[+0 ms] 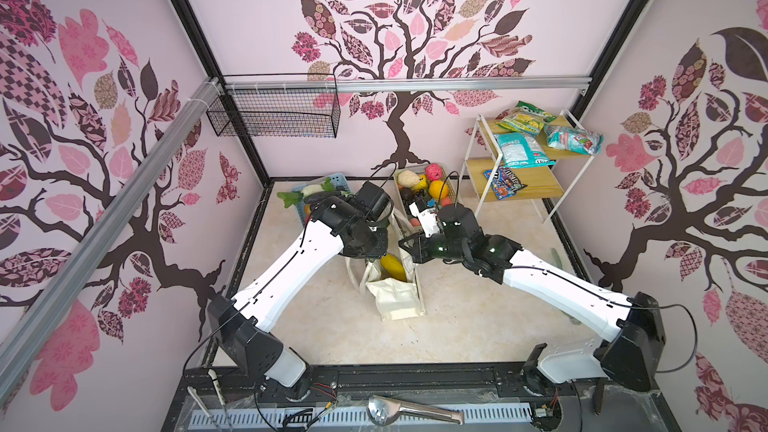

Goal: Place the food into the grocery bag and tie it
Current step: 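Carry the cucumber over the tote bag and lower it inside with left gripper, then open left gripper to drop the cucumber into the bag while right holds rim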

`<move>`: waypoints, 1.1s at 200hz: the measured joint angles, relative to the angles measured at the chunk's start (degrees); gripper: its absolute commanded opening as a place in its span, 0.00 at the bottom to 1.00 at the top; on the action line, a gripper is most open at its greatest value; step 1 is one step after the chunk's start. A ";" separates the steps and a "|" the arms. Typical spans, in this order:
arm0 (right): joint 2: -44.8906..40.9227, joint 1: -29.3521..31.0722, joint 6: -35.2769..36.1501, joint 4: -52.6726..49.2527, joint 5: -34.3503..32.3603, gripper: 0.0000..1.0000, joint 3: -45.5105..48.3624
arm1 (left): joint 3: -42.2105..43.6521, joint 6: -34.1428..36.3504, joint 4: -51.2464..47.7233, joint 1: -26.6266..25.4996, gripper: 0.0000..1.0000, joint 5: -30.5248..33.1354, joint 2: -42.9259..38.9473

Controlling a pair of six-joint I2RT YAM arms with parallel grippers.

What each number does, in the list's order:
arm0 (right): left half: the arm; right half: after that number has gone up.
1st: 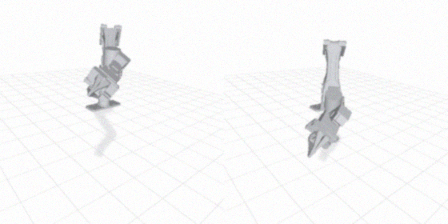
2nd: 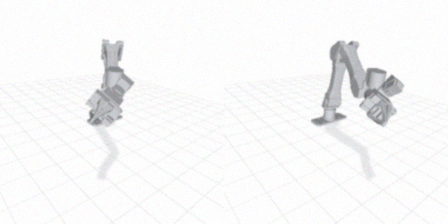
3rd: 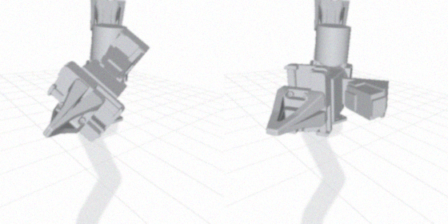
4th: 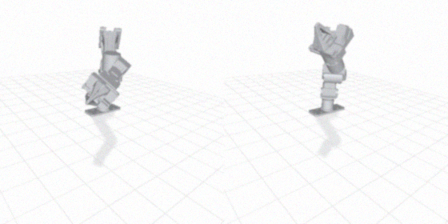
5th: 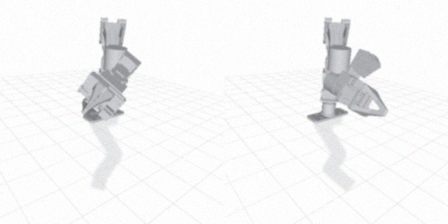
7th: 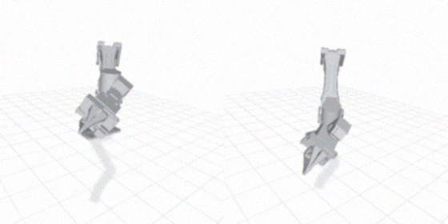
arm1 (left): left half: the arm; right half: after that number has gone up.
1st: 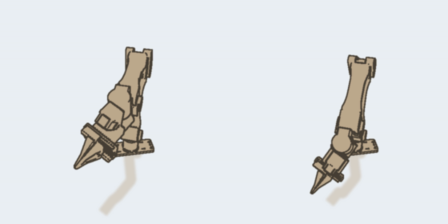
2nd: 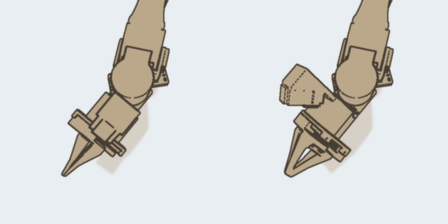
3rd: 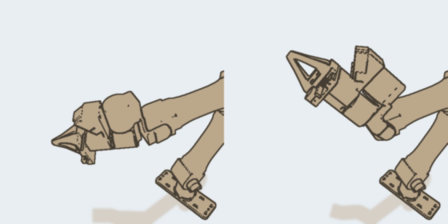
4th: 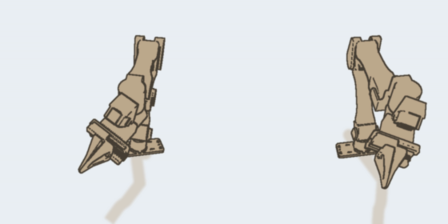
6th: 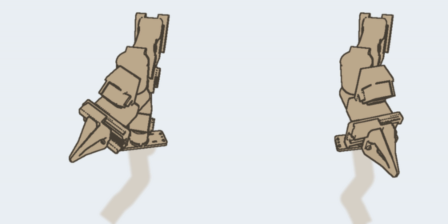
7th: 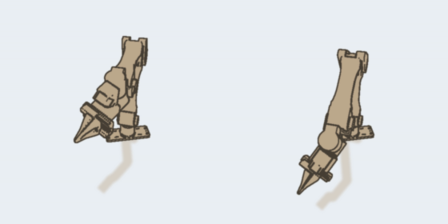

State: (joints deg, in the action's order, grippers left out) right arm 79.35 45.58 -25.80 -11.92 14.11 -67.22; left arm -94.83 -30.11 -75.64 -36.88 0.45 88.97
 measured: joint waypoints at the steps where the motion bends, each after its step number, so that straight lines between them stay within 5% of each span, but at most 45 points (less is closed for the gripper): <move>1: 0.00 0.00 -0.07 0.13 0.07 0.00 0.07 | -0.02 0.09 -0.02 0.00 0.28 0.02 0.09; 105: 0.00 0.11 -2.38 3.89 -0.42 0.00 3.19 | -1.07 4.33 -4.02 1.49 0.27 9.57 -5.90; 220: 0.04 0.48 -2.73 3.30 -1.57 0.00 2.62 | 5.03 0.35 5.46 0.11 0.27 5.44 -2.47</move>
State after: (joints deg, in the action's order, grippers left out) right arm 79.40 46.06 -28.53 -8.62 12.53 -64.60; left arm -89.80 -29.76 -70.17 -36.77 5.89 86.50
